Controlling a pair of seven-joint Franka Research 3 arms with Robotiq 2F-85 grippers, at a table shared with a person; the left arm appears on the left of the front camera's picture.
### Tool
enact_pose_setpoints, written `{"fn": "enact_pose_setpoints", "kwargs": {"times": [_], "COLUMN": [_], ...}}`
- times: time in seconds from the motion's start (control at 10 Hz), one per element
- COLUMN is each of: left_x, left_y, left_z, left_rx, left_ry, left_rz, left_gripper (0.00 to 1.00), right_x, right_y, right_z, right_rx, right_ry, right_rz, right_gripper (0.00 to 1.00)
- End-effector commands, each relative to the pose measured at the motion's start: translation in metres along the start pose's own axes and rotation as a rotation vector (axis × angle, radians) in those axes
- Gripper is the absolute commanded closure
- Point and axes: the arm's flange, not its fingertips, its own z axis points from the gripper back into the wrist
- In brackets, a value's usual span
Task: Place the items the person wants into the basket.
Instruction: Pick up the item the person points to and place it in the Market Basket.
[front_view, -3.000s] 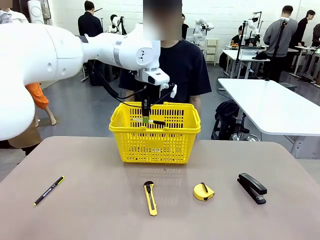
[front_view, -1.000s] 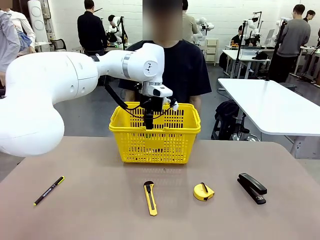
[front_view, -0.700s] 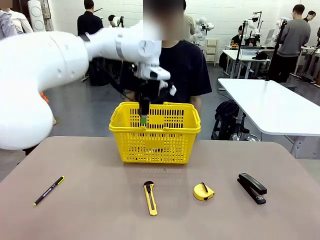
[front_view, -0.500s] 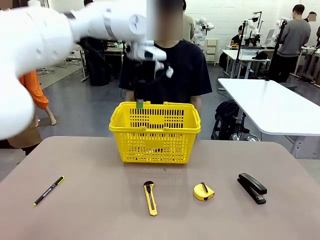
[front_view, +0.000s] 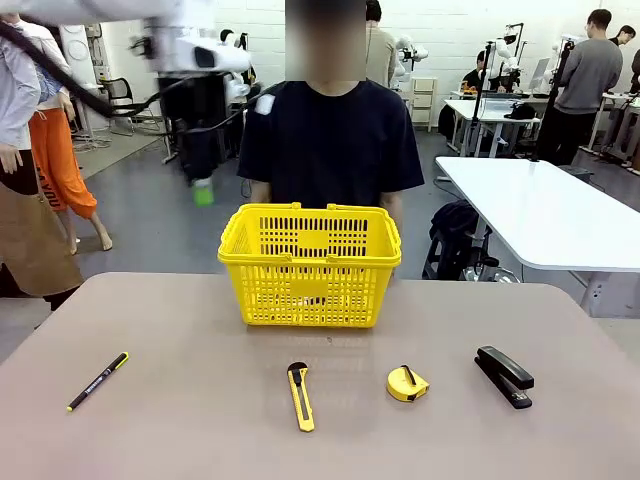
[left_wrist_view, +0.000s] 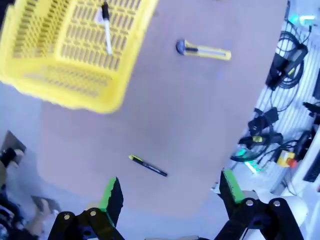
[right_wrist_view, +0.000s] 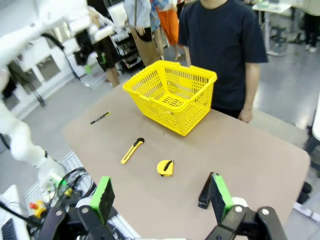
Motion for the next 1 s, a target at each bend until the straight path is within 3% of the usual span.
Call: {"fn": "enact_pose_setpoints", "kwargs": {"times": [0.0,0.2,0.4,0.5,0.6,0.9], "left_x": [-0.070,-0.101,-0.095,-0.097,-0.110,-0.110], "left_y": [-0.049,-0.064,-0.071,-0.068,-0.067,-0.067], "left_z": [-0.040,-0.040,-0.038,-0.041,-0.036,-0.036], "left_rx": [0.025,0.065,0.061,0.028,0.040,0.040], "left_ry": [-0.037,-0.079,-0.050,0.032,-0.052,-0.052], "left_rz": [0.074,0.166,0.196,0.208,0.170,0.170], "left_gripper": [0.00,0.00,0.00,0.00,0.00,0.00], "right_x": [0.001,0.001,0.001,0.001,0.001,0.001], "right_y": [-0.001,-0.001,-0.001,-0.001,-0.001,-0.001], "right_z": [-0.003,-0.003,-0.003,-0.003,-0.003,-0.003], "right_rx": [0.017,0.017,0.017,0.017,0.017,0.017], "right_ry": [-0.013,-0.013,-0.013,-0.013,-0.013,-0.013], "right_rz": [0.008,0.008,0.008,0.008,0.008,0.008], "right_gripper": [0.00,0.00,0.00,0.00,0.00,0.00]}}
